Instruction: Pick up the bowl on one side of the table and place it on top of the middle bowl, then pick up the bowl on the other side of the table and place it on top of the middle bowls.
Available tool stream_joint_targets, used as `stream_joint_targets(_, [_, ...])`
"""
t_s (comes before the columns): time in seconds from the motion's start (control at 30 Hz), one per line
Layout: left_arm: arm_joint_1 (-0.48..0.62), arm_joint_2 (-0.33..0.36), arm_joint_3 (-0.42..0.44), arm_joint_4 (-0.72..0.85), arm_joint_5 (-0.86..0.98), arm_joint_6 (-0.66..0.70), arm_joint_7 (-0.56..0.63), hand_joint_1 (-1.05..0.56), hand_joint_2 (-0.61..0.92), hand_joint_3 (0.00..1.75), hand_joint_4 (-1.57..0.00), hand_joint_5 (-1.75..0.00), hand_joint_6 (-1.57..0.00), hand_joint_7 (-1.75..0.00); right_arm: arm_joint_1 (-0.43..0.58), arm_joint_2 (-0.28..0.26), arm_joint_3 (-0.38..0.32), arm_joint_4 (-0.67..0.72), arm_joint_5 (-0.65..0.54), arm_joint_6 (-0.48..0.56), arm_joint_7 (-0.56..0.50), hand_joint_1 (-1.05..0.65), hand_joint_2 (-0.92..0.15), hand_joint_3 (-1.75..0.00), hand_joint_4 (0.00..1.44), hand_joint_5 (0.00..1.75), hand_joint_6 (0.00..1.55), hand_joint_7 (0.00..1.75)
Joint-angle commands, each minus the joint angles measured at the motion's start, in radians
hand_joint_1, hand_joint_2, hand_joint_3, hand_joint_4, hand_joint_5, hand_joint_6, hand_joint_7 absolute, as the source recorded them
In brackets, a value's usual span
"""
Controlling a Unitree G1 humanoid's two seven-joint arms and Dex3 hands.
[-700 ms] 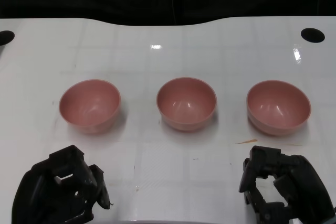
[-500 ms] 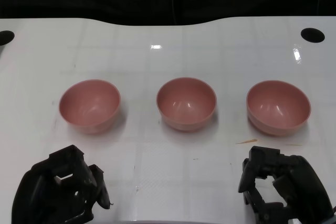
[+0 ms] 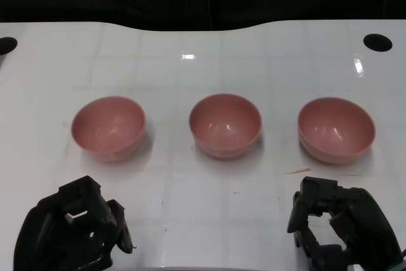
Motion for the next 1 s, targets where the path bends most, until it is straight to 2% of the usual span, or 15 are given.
stream_joint_targets(0.03, [0.002,0.009,0.004,-0.007,0.002,-0.002,0.008,-0.04,0.56,1.04,-0.96,-1.56,-0.94,-1.39,0.007,-0.011,-0.011,-0.014,0.004,-0.002,-0.008,-0.21,-0.33,-1.37,0.88,1.72,0.91,1.43])
stream_joint_targets(0.1, [0.005,0.011,0.004,-0.009,0.006,-0.004,0.009,-0.03,0.55,1.04,-0.97,-1.56,-0.94,-1.39,0.005,-0.008,-0.014,-0.010,-0.009,-0.023,-0.020,-0.21,-0.41,-1.25,0.86,1.62,0.86,1.33])
stream_joint_targets(0.17, [0.008,0.008,0.001,-0.015,0.011,-0.005,0.014,-0.03,0.55,1.05,-0.96,-1.56,-0.93,-1.40,0.005,-0.010,-0.016,-0.014,-0.022,-0.029,-0.031,-0.22,-0.54,-1.00,0.81,1.51,0.83,1.18])
stream_joint_targets(0.2, [0.009,0.007,0.000,-0.018,0.011,-0.003,0.016,-0.03,0.56,1.04,-0.96,-1.57,-0.93,-1.40,0.004,-0.012,-0.016,-0.015,-0.024,-0.029,-0.035,-0.23,-0.67,-0.72,0.75,1.41,0.82,1.00])
stream_joint_targets(0.27, [0.008,0.006,0.000,-0.016,0.012,-0.006,0.015,-0.04,0.56,1.04,-0.95,-1.57,-0.93,-1.41,0.003,-0.019,-0.017,-0.020,-0.042,-0.029,-0.046,-0.26,-0.84,-0.35,0.69,1.28,0.78,0.77])
stream_joint_targets(0.3, [0.007,0.007,0.000,-0.015,0.013,-0.009,0.014,-0.04,0.56,1.04,-0.95,-1.58,-0.92,-1.41,0.003,-0.023,-0.017,-0.024,-0.053,-0.029,-0.051,-0.26,-0.88,-0.27,0.65,1.23,0.73,0.69])
stream_joint_targets(0.4, [0.007,0.009,0.001,-0.018,0.015,-0.005,0.017,-0.04,0.56,1.04,-0.94,-1.58,-0.92,-1.42,-0.004,-0.047,-0.022,-0.035,-0.118,-0.035,-0.082,-0.32,-0.92,-0.18,0.54,1.09,0.56,0.51])
stream_joint_targets(0.47, [0.007,0.009,0.001,-0.018,0.013,-0.002,0.016,-0.03,0.56,1.05,-0.94,-1.58,-0.92,-1.42,-0.007,-0.061,-0.027,-0.046,-0.162,-0.029,-0.110,-0.34,-0.92,-0.16,0.51,1.01,0.52,0.43])
stream_joint_targets(0.5, [0.006,0.009,0.000,-0.018,0.011,-0.002,0.014,-0.03,0.54,1.08,-0.94,-1.59,-0.92,-1.43,-0.008,-0.068,-0.029,-0.051,-0.183,-0.025,-0.125,-0.39,-0.92,-0.14,0.47,0.88,0.49,0.33])
stream_joint_targets(0.53, [0.006,0.009,0.000,-0.017,0.010,-0.003,0.012,-0.03,0.53,1.10,-0.94,-1.59,-0.92,-1.43,-0.008,-0.072,-0.030,-0.055,-0.198,-0.022,-0.137,-0.41,-0.92,-0.13,0.45,0.82,0.48,0.29])
stream_joint_targets(0.63, [0.007,0.006,-0.003,-0.020,0.011,-0.004,0.012,-0.03,0.53,1.10,-0.94,-1.60,-0.91,-1.44,-0.011,-0.092,-0.039,-0.084,-0.255,-0.004,-0.177,-0.47,-0.92,-0.10,0.37,0.72,0.44,0.21])
stream_joint_targets(0.77, [0.008,0.004,-0.005,-0.015,0.014,-0.011,0.012,-0.04,0.55,1.06,-0.93,-1.60,-0.91,-1.44,-0.008,-0.120,-0.050,-0.136,-0.347,0.027,-0.232,-0.55,-0.92,-0.06,0.28,0.63,0.38,0.14])
stream_joint_targets(1.0, [0.015,0.002,-0.010,-0.020,0.009,-0.010,0.012,-0.03,0.56,1.04,-0.95,-1.58,-0.91,-1.43,-0.002,-0.168,-0.063,-0.265,-0.558,0.143,-0.351,-0.66,-0.92,-0.03,0.21,0.55,0.29,0.06])
